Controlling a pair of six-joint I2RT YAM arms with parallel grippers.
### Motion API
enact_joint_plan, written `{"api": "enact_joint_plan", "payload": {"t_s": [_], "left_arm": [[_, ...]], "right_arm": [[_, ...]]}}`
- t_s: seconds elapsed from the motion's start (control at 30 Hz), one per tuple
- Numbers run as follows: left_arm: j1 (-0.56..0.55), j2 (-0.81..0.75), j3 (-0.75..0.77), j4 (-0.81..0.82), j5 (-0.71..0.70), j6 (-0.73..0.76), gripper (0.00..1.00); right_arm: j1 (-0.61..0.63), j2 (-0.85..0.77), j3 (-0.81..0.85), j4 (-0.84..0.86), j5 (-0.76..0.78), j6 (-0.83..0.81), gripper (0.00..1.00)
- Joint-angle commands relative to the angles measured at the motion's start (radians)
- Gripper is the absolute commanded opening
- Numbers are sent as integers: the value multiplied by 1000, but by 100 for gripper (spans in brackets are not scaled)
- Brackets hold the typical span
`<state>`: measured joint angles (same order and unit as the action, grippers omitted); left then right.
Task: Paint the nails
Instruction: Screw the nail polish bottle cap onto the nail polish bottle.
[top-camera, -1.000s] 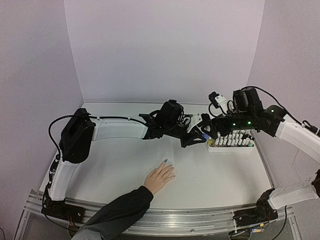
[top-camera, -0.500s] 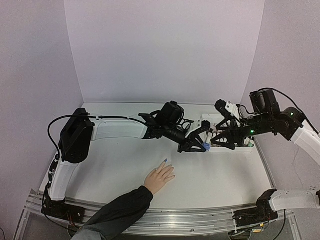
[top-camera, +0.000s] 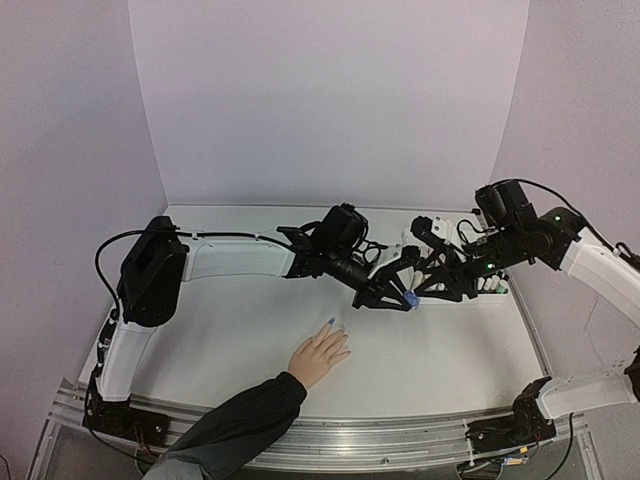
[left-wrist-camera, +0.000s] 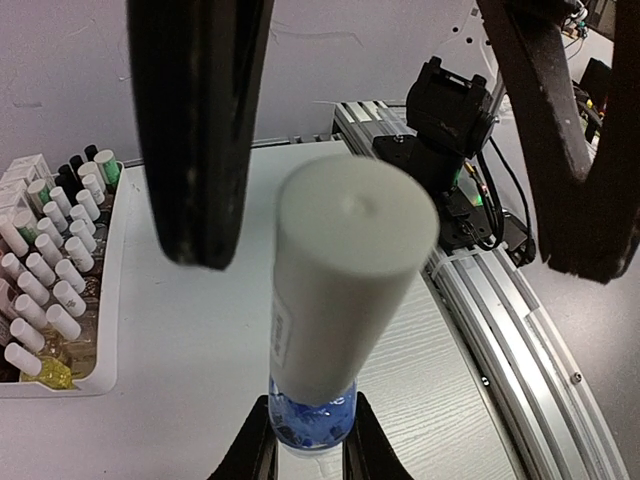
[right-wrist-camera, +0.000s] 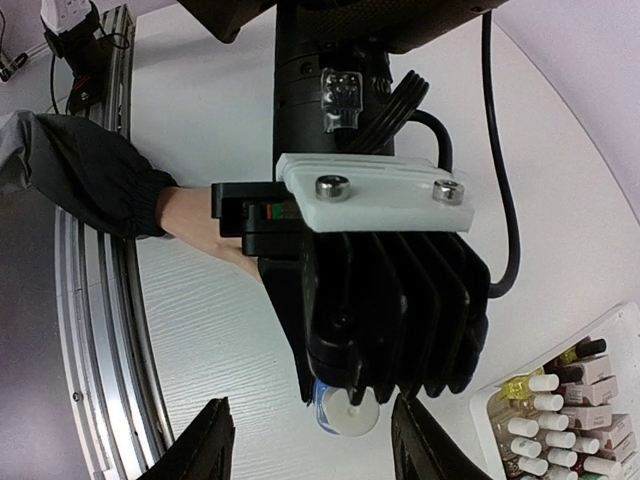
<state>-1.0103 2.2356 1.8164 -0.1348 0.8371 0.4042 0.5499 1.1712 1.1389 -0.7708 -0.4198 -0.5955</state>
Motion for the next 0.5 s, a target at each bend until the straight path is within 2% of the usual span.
{"api": "enact_joint_plan", "payload": {"t_s": [0.0, 0.37, 0.47], "left_arm": [[5, -70, 33, -16, 36, 16, 0], [5, -59, 54, -19, 26, 6, 0], [5, -60, 52, -14, 18, 0, 0]], "right_arm": [[-1, 2, 18, 28, -30, -22, 44], [-1, 22, -12, 81, 11, 57, 12], [-1, 27, -14, 81, 40, 71, 0]]}}
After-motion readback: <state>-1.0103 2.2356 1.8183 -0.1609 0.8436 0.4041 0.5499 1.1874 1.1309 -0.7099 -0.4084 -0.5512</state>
